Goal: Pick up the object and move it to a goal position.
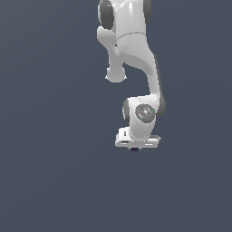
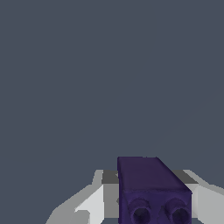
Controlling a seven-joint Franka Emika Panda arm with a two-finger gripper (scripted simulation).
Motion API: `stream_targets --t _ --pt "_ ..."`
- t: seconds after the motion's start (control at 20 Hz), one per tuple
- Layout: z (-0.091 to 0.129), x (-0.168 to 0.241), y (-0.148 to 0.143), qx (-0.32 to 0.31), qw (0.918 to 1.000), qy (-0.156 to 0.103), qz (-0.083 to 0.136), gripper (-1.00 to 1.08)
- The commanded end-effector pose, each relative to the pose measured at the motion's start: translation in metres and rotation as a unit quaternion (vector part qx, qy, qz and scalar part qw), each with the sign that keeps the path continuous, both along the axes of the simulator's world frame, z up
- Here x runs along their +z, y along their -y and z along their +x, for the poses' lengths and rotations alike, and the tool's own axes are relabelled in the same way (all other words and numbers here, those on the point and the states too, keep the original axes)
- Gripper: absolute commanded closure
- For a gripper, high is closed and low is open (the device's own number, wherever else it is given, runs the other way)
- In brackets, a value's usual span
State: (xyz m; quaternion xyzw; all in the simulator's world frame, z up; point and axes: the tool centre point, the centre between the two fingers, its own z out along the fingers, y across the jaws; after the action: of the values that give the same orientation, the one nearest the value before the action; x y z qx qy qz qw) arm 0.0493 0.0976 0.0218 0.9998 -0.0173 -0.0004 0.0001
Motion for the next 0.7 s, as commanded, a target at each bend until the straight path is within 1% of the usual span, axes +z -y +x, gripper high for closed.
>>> stream_targets --t 0.0,0.4,0.65 --pt "0.0 0.0 0.0 0.0 1.0 0.0 0.0 1.08" --pt "0.0 0.0 0.002 0.0 1.0 0.0 0.0 1.08" --pt "-0.004 0.004 0.02 0.0 1.0 0.0 0.0 1.08"
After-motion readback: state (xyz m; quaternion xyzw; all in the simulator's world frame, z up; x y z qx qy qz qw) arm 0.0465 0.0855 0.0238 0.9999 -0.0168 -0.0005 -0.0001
